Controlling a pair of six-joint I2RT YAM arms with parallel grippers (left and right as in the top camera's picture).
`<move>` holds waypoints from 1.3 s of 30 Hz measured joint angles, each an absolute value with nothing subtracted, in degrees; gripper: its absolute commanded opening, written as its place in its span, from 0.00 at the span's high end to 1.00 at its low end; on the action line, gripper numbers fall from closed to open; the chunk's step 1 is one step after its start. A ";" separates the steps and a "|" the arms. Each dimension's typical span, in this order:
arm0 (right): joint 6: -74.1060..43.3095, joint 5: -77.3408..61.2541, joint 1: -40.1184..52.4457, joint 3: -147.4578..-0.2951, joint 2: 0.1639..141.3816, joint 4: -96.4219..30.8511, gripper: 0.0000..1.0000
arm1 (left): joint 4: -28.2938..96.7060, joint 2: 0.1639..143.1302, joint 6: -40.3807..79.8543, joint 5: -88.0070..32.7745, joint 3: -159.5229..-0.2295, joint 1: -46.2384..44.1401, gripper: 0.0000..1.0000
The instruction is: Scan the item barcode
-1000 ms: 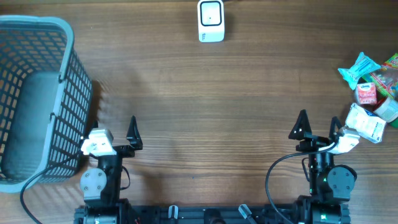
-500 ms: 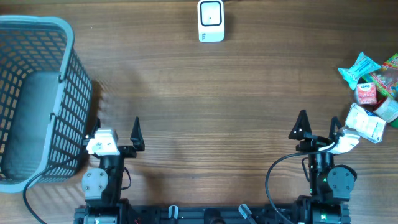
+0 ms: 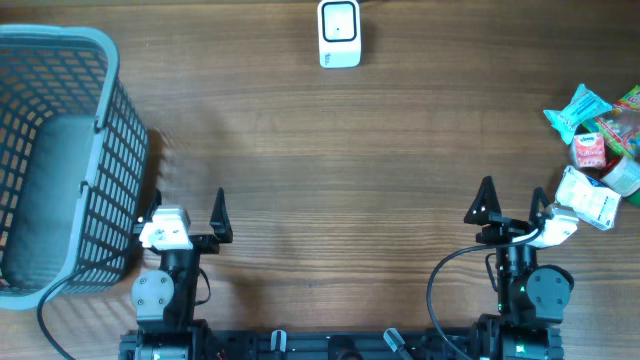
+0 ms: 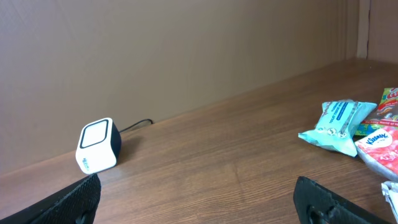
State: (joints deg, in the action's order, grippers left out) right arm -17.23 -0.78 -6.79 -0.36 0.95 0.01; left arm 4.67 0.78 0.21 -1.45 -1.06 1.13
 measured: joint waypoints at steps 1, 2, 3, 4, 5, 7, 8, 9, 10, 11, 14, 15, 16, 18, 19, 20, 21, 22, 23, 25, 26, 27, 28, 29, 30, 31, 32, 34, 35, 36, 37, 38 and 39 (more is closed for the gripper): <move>-17.23 -0.78 -6.79 -0.36 0.95 0.01 0.00 | 4.69 0.78 0.21 -1.45 -1.06 1.13 0.00; -17.23 -0.78 -6.79 -0.36 0.95 0.01 0.00 | 4.67 0.78 0.21 -1.45 -1.06 1.13 0.00; -16.73 -0.78 -6.79 -0.36 0.95 0.01 0.00 | 4.67 0.78 0.21 -1.45 -1.06 1.13 0.00; -15.33 -0.80 -6.79 -0.36 0.95 0.01 0.01 | 4.69 0.78 0.21 -1.45 -1.06 1.13 0.00; -12.78 -1.04 -6.79 -0.36 0.95 0.01 0.00 | 4.69 0.78 0.21 -1.45 -1.06 1.13 0.00; -7.49 -2.57 -6.79 -0.36 0.95 0.08 0.00 | 4.67 0.78 0.21 -1.45 -1.06 1.13 0.00; -5.41 -3.70 -6.76 -0.36 0.95 0.25 0.00 | 4.67 0.78 0.21 -1.45 -1.06 1.13 0.00; -3.07 -4.75 -6.79 -0.36 0.95 0.23 0.00 | 4.67 0.78 0.21 -1.45 -1.06 1.13 0.00; -0.62 -5.58 -6.79 -0.36 0.95 0.25 0.00 | 4.67 0.78 0.21 -1.45 -1.06 1.13 0.00; 0.73 -5.98 -6.79 -0.36 0.95 0.23 0.00 | 4.67 0.78 0.21 -1.45 -1.06 1.13 0.00; 2.94 -6.24 -6.79 -0.36 1.06 0.23 0.01 | 4.67 0.78 0.19 -1.45 -1.06 1.13 0.00; 3.18 -6.31 -6.79 -0.36 1.06 0.23 0.00 | 4.67 0.78 0.19 -1.45 -1.06 1.13 0.00; 3.36 -6.42 -6.79 -0.36 1.06 0.23 0.00 | 4.67 0.78 0.14 -1.45 -1.06 1.13 0.00; 3.38 -6.42 -6.79 -0.36 1.06 0.23 0.00 | 4.67 0.78 0.05 -1.45 -1.06 1.13 0.00; 3.38 -6.42 -6.79 -0.36 1.06 0.23 0.00 | 4.67 0.78 0.05 -1.45 -1.06 1.13 0.00; 3.38 -6.42 -6.79 -0.36 1.06 0.23 0.00 | 4.67 0.78 0.05 -1.45 -1.06 1.13 0.00; 3.38 -6.42 -6.79 -0.36 1.06 0.23 0.00 | 4.67 0.78 0.05 -1.45 -1.06 1.13 0.00; 3.38 -6.42 -6.79 -0.36 1.06 0.23 0.00 | 4.67 0.78 0.05 -1.45 -1.06 1.13 0.00; 3.38 -6.42 -6.79 -0.36 1.06 0.23 0.00 | 4.67 0.78 0.05 -1.45 -1.06 1.13 0.00; 3.38 -6.42 -6.79 -0.36 1.06 0.23 0.00 | 4.67 0.78 0.05 -1.45 -1.06 1.13 0.00; 3.38 -6.42 -6.79 -0.36 1.06 0.23 0.00 | 4.67 0.78 0.05 -1.45 -1.06 1.13 0.00; 3.38 -6.42 -6.79 -0.36 1.06 0.23 0.00 | 4.67 0.78 0.05 -1.45 -1.06 1.13 0.00; 3.38 -6.42 -6.79 -0.36 1.06 0.23 0.00 | 4.67 0.78 0.05 -1.45 -1.06 1.13 0.00; 3.38 -6.42 -6.79 -0.36 1.06 0.23 0.00 | 4.67 0.78 0.05 -1.45 -1.06 1.13 0.00; 3.38 -6.42 -6.79 -0.36 1.06 0.23 0.00 | 4.67 0.78 0.05 -1.45 -1.06 1.13 0.00; 3.38 -6.42 -6.79 -0.36 1.06 0.23 0.00 | 4.67 0.78 0.05 -1.45 -1.06 1.13 0.00; 3.38 -6.42 -6.79 -0.36 1.06 0.23 0.00 | 4.67 0.78 0.05 -1.45 -1.06 1.13 0.00; 3.38 -6.42 -6.79 -0.36 1.06 0.23 0.00 | 4.67 0.78 0.05 -1.45 -1.06 1.13 0.00; 3.40 -6.42 -6.79 -0.36 1.06 0.23 0.00 | 4.67 0.78 0.05 -1.45 -1.06 1.13 0.00; 3.40 -6.42 -6.79 -0.36 1.06 0.23 0.00 | 4.67 0.78 0.05 -1.45 -1.06 1.13 0.00; 3.40 -6.42 -6.79 -0.36 1.06 0.23 0.00 | 4.67 0.78 0.05 -1.45 -1.06 1.13 0.00; 3.44 -6.42 -6.79 -0.36 1.06 0.23 0.01 | 4.67 0.78 0.05 -1.45 -1.06 1.13 0.00; 3.62 -6.42 -6.79 -0.36 1.06 0.23 0.00 | 4.67 0.78 0.05 -1.45 -1.06 1.13 0.00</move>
